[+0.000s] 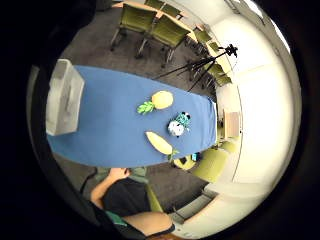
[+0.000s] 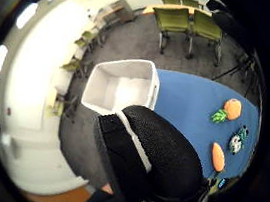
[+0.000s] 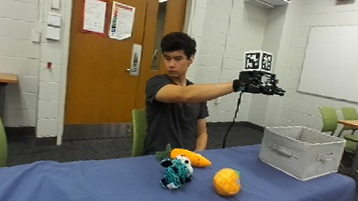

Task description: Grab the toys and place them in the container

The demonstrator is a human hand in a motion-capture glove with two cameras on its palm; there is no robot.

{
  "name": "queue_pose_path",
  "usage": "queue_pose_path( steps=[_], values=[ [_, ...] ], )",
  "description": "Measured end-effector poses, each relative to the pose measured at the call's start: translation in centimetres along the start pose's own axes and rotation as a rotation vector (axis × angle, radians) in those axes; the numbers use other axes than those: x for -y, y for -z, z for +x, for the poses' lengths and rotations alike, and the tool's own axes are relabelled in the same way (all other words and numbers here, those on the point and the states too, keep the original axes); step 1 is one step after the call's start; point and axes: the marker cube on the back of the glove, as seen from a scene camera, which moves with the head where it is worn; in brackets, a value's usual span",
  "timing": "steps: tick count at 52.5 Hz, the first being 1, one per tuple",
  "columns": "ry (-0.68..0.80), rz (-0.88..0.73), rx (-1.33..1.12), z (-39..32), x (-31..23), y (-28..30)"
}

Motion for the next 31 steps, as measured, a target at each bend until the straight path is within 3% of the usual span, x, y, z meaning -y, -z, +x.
queue_pose_path(
  steps=[22,31],
  values=[
    [-0.002,-0.006,0.009,0.2,-0.8,-0.4],
    [0.007,-0.005,0.008,3.6,-2.1,-0.8]
  ],
)
